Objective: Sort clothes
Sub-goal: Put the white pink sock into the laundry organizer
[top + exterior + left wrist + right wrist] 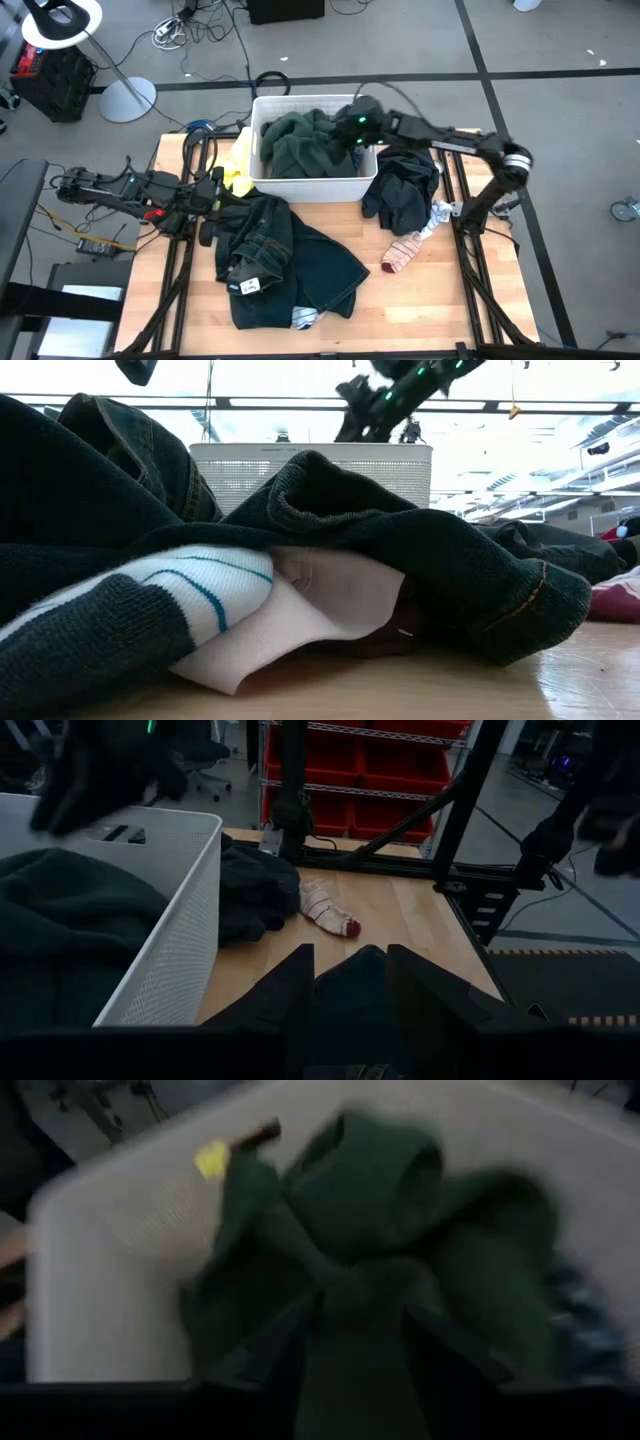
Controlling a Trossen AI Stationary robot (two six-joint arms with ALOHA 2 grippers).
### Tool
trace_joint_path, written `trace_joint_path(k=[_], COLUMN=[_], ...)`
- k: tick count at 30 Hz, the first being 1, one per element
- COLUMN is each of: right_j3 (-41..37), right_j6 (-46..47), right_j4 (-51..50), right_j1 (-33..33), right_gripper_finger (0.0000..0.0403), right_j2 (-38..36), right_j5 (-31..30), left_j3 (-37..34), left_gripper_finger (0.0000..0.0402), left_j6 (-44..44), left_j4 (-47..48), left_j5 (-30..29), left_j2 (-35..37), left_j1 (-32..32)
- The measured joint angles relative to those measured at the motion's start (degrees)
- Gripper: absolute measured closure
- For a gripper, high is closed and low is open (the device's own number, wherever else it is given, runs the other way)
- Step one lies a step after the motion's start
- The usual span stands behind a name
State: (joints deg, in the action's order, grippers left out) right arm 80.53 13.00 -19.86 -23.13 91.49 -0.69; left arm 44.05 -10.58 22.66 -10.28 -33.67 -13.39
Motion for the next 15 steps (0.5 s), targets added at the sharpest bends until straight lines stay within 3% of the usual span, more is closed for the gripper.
trace_joint_path(k=[7, 15], right_j3=[0.0, 0.0], right_j6=[2.6, 7.0], right_j4=[-7.3, -14.9], right_j1=[1.6, 9.9], right_gripper_finger=[0.0213, 0.0232], right_j2=[-10.3, -15.2], right_j5=[-0.2, -1.2], left_j3=[0.0, 0.0], left_gripper_finger=[0.0269, 0.0269], left_j6=[1.6, 2.9], left_j4=[0.0, -0.1], left_j5=[0.0, -0.4], left_j2=[0.0, -0.2], left_j1=[-0.2, -2.7])
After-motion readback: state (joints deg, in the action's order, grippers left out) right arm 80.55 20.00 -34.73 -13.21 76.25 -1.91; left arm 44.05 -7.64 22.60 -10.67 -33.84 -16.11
